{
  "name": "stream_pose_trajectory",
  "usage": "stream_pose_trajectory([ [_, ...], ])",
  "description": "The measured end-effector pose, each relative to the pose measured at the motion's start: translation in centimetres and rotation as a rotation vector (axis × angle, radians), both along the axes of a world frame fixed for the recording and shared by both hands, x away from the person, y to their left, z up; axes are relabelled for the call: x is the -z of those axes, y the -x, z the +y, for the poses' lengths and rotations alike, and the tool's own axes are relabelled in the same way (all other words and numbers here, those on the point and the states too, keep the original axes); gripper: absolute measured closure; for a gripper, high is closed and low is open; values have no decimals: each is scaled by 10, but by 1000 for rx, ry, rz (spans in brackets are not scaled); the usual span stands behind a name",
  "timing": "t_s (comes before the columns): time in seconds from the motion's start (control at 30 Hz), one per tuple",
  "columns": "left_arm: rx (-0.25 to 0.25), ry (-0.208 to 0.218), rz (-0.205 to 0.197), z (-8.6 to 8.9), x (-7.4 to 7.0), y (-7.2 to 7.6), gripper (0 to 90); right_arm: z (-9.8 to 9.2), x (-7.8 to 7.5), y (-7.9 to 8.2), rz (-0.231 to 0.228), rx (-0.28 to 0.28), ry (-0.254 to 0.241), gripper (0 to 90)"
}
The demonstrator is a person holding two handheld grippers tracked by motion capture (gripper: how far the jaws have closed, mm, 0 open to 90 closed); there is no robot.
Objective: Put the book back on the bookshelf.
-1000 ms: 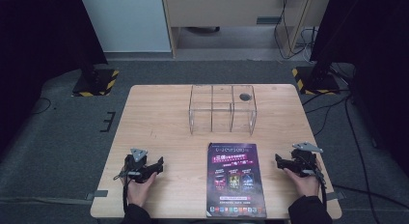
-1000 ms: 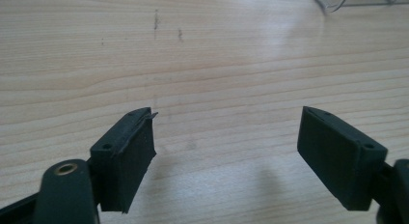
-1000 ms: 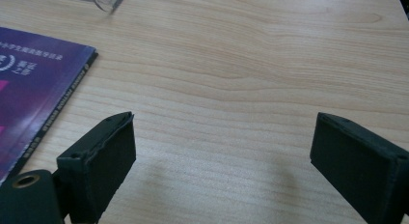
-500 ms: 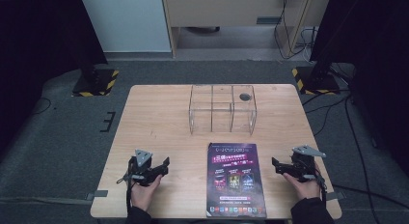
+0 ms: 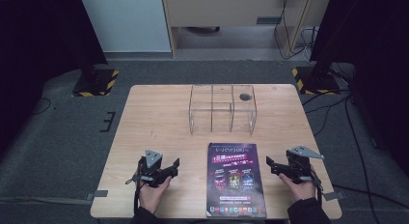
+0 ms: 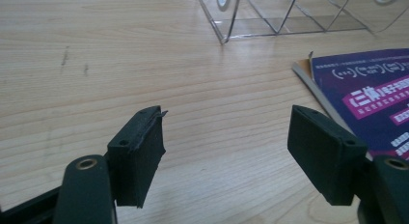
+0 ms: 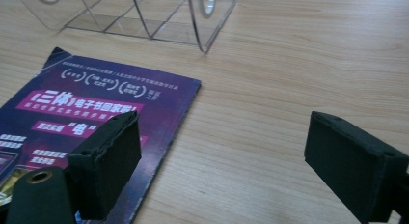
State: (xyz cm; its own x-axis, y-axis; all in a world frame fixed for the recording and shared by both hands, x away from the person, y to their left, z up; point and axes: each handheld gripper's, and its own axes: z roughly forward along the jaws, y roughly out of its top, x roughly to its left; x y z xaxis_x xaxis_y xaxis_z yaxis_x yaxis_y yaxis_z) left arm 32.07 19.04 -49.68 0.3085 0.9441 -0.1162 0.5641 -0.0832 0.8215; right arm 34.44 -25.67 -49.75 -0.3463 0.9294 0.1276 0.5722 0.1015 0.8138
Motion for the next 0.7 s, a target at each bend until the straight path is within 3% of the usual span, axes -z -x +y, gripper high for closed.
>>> stream_pose_trajectory([
  [0.4, 47, -13, -11, -29, -5, -2, 305, 15, -1, 0, 23, -49, -1, 135],
  [0.7, 75, 0, -16, -49, -7, -6, 330, 25, -1, 1, 19, -71, 8, 163],
])
